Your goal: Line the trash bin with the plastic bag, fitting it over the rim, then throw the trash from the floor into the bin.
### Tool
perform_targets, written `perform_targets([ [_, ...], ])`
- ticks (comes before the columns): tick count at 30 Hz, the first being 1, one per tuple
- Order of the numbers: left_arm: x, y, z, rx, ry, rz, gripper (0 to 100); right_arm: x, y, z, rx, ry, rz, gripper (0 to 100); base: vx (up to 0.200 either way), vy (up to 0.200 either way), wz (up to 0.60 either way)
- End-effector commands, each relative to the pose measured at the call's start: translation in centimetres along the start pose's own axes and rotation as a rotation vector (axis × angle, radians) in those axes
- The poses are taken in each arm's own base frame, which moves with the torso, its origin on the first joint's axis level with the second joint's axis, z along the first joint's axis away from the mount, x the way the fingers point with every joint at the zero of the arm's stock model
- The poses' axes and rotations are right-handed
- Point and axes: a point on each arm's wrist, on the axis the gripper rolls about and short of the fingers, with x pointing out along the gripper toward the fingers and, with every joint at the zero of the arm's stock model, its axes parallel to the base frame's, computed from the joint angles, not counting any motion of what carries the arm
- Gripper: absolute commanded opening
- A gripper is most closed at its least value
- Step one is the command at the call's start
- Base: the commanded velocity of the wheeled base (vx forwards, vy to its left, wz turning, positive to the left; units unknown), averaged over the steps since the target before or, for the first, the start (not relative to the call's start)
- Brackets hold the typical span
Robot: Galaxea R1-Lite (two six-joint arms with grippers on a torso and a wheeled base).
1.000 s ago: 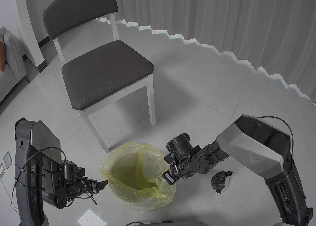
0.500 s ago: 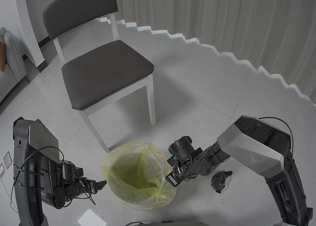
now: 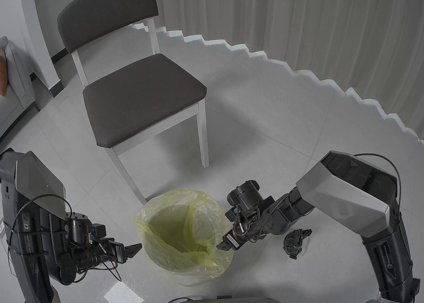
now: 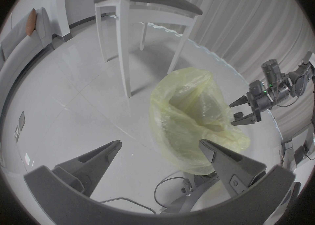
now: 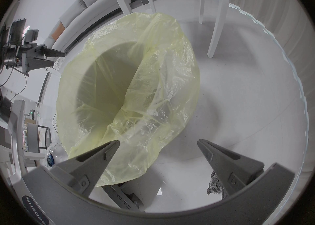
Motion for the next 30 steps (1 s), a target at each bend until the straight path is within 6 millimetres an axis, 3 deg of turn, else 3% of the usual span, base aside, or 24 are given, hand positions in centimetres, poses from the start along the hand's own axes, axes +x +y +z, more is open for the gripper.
perform_targets([
  [1, -0.9, -1.7, 1.0, 0.033, -0.058, -0.039, 100, -1.0, 0.2, 0.3, -0.004, -0.014, -0.01, 100, 0.0, 0.0, 0.0],
  [9, 2.9, -4.6, 0.3, 0.04, -0.043, -0.027, 100, -3.1, -0.2, 0.4, 0.02, -0.026, -0.03, 100, 0.0, 0.0, 0.0],
  [13, 4.5, -4.9, -0.1, 0.051, -0.036, -0.031, 100, -3.8, -0.5, 0.2, 0.029, -0.026, -0.036, 100, 0.0, 0.0, 0.0],
  [21, 5.8, -4.8, -0.3, 0.054, -0.041, -0.002, 100, -3.5, -0.7, 0.2, 0.034, -0.029, -0.038, 100, 0.0, 0.0, 0.0],
  [22, 5.8, -4.8, -0.3, 0.054, -0.041, -0.002, 0, -3.5, -0.7, 0.2, 0.034, -0.029, -0.038, 100, 0.0, 0.0, 0.0],
  [30, 6.1, -4.6, -0.8, 0.051, -0.021, 0.004, 0, -3.5, -0.7, 0.1, 0.034, -0.032, -0.038, 100, 0.0, 0.0, 0.0],
])
